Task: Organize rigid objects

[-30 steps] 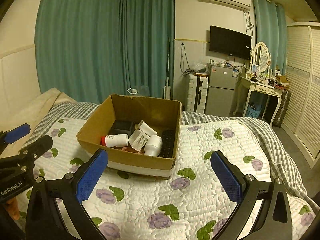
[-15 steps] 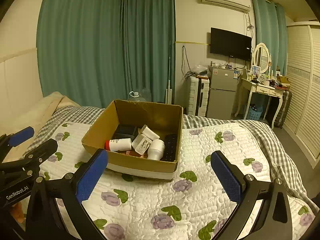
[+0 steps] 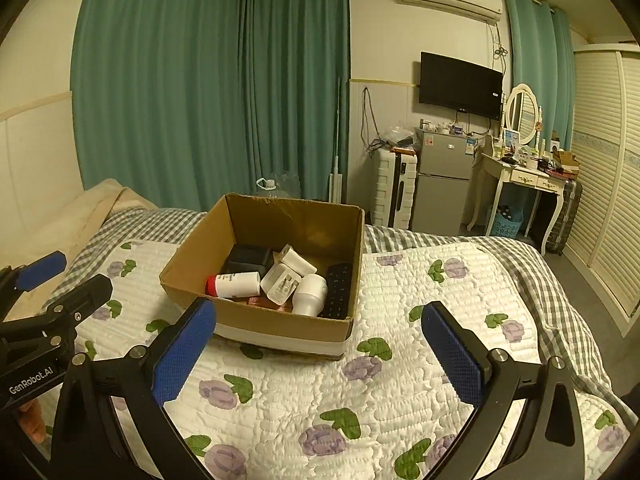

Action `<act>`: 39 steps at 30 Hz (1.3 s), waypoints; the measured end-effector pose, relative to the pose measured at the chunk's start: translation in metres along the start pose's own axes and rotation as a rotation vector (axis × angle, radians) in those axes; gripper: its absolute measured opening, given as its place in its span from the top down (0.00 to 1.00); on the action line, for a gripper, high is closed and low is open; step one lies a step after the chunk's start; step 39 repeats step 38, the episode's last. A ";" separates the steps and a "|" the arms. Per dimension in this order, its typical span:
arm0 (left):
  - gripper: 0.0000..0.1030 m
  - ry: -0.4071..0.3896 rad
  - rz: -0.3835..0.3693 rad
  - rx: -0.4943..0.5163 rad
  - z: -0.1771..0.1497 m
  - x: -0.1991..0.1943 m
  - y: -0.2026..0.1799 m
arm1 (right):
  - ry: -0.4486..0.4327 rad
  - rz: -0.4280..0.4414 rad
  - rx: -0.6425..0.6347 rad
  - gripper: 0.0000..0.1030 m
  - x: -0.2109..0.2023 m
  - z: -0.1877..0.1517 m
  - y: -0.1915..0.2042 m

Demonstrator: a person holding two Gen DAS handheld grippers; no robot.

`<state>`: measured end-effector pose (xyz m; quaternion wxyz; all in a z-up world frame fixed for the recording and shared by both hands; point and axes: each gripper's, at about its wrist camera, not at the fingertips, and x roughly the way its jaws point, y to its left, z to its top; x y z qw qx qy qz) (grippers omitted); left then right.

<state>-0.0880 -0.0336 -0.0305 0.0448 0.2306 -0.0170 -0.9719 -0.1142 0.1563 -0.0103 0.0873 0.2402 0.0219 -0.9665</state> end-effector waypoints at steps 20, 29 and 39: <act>0.21 -0.002 0.003 0.004 -0.001 0.001 -0.001 | 0.015 0.003 0.000 0.00 0.002 -0.003 0.001; 0.21 0.000 0.005 0.004 -0.002 0.001 -0.002 | 0.029 -0.001 -0.001 0.00 0.006 -0.006 0.003; 0.21 -0.002 -0.013 0.002 -0.003 0.000 -0.001 | 0.031 -0.006 0.003 0.00 0.007 -0.007 0.003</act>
